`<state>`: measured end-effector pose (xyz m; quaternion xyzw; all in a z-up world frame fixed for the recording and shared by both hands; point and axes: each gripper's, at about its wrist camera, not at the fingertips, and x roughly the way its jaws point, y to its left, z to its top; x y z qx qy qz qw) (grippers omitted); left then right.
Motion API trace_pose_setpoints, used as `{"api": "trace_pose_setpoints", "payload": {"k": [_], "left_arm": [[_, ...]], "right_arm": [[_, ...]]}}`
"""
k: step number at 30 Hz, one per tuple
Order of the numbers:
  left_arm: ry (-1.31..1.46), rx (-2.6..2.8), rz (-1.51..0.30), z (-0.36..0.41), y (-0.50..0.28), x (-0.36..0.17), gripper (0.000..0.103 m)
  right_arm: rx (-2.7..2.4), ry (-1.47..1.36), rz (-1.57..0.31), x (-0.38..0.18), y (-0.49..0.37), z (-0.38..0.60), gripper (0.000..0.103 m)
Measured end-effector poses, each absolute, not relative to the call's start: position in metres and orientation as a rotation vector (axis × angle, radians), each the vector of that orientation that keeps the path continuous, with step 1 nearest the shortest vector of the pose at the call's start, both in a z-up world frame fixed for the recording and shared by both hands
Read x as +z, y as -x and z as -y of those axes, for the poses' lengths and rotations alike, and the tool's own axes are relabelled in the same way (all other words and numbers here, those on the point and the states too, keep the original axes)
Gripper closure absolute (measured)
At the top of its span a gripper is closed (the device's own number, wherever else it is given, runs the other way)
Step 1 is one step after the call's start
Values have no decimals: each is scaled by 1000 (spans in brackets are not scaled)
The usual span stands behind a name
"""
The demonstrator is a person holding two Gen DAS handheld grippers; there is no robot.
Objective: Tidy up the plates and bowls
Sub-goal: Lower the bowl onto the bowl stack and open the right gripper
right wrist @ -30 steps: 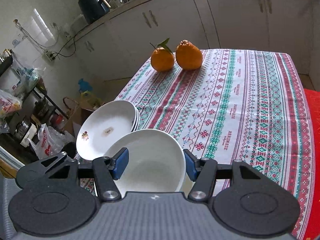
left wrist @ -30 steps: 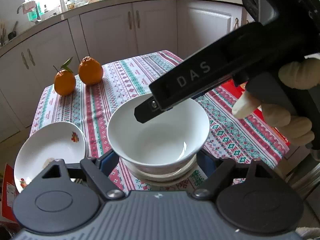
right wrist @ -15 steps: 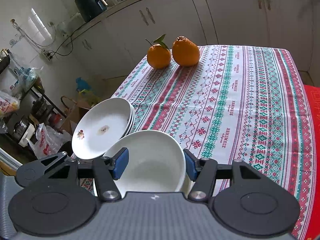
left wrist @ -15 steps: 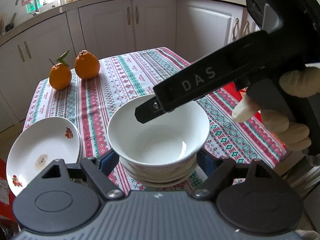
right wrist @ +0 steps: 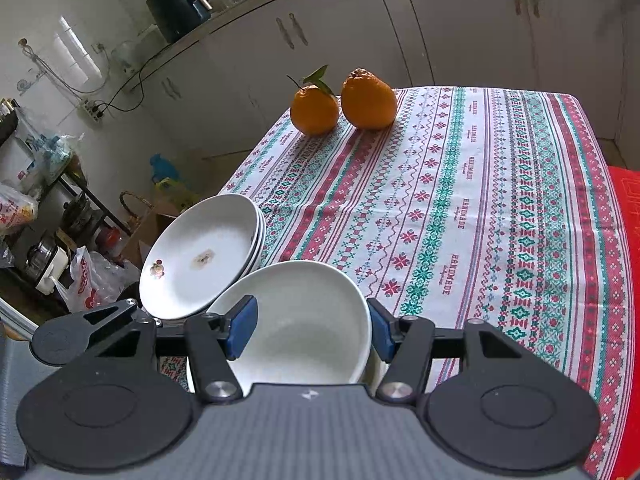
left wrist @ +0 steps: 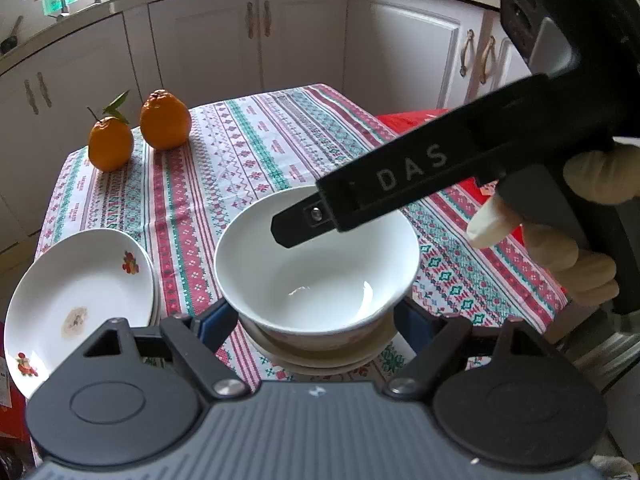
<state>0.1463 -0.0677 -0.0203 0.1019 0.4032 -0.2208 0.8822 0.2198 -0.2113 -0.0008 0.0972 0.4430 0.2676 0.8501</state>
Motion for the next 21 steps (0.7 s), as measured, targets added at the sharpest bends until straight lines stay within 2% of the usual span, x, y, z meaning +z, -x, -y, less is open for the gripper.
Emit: {"api": "trace_pose_setpoints", "payload": {"k": [5,9,13,16,18,21], "left_arm": [[-225,-475,-847,68,-148,-20,18],[-227,-492,-863,69,-150,-21,12],[-230,-503,-863,68,-152,-22,11],[-242,-512,-870,68,-153,-24,10],[-246,-527,-858,66,-152,-24,10],[-250,-558,-851,61,-150,-24,8]], "right_arm": [[564,-213,-931,-1,-219,213,39],[566,-202,-930,0,-217,212,39],[576,-194,-924,-1,-216,210,35],[585,-192,-924,0,-216,210,30],[589,-200,-925,0,-216,209,15],[573,-194,-917,0,-217,210,8]]}}
